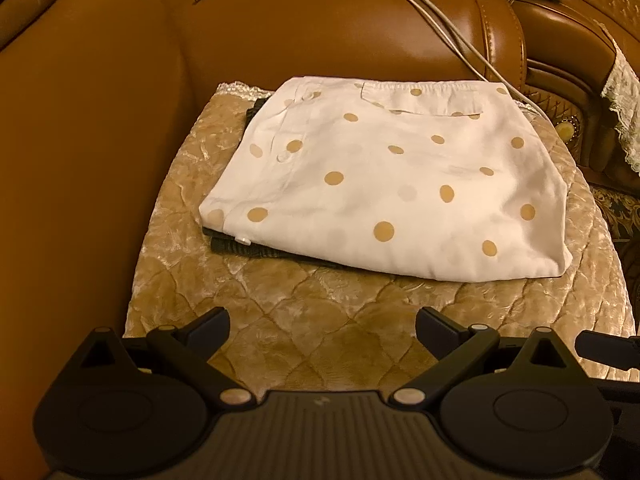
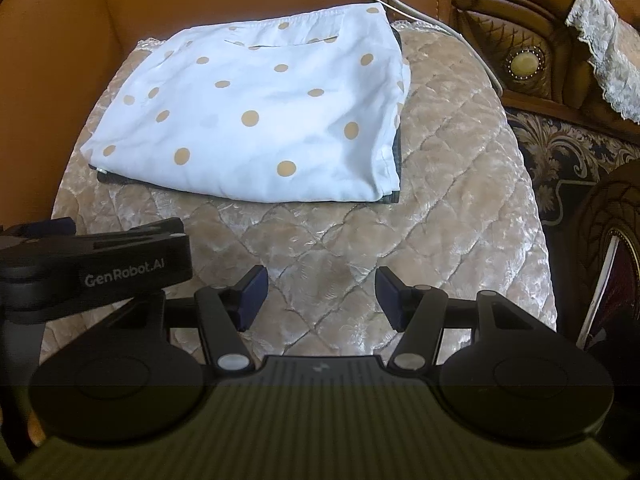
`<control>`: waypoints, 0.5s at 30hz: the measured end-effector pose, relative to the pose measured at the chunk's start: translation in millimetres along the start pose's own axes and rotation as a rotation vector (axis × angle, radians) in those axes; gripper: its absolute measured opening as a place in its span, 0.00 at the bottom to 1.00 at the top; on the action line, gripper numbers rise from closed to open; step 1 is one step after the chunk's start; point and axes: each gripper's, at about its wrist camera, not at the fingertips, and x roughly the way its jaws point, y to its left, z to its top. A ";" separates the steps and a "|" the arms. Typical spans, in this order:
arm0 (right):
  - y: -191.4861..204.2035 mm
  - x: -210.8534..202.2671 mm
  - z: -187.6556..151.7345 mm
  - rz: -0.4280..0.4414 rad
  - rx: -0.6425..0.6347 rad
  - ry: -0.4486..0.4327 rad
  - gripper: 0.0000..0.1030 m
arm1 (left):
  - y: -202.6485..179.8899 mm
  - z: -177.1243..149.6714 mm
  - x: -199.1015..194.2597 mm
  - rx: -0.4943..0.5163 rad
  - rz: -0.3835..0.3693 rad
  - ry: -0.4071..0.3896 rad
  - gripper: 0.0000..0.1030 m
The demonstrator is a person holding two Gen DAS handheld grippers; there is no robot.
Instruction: Fold clothes
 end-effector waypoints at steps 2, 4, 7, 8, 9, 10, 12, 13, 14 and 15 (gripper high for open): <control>-0.1 -1.0 -0.5 0.003 0.001 -0.003 0.65 | -1.0 -0.2 -1.6 0.001 0.001 0.000 0.99; 0.0 -2.4 -1.1 0.006 0.001 -0.003 0.65 | -1.0 -0.8 -2.7 0.000 0.004 0.001 0.99; 0.1 -5.5 -2.2 0.011 -0.002 -0.001 0.65 | 0.3 -2.0 -4.9 -0.004 0.010 0.002 0.99; -0.2 -6.9 -2.7 0.016 -0.001 0.000 0.65 | 0.8 -2.3 -6.1 -0.006 0.012 0.001 0.99; -0.6 -8.6 -3.0 0.018 -0.001 0.000 0.65 | 1.3 -2.6 -7.3 -0.007 0.013 0.000 0.99; -0.9 -10.4 -3.4 0.020 0.000 -0.001 0.65 | 1.7 -3.0 -8.5 -0.009 0.015 -0.001 0.99; -1.3 -14.4 -4.5 0.025 -0.001 -0.008 0.65 | 2.2 -3.4 -11.6 -0.010 0.018 -0.005 0.99; -1.7 -16.3 -4.8 0.027 -0.002 -0.010 0.65 | 2.1 -3.4 -13.7 -0.010 0.020 -0.008 0.99; -2.4 -18.5 -5.1 0.028 -0.001 -0.012 0.65 | 1.6 -3.3 -16.1 -0.010 0.022 -0.011 0.99; -3.5 -20.2 -5.2 0.033 0.001 -0.013 0.65 | 1.0 -3.2 -18.5 -0.008 0.025 -0.013 0.99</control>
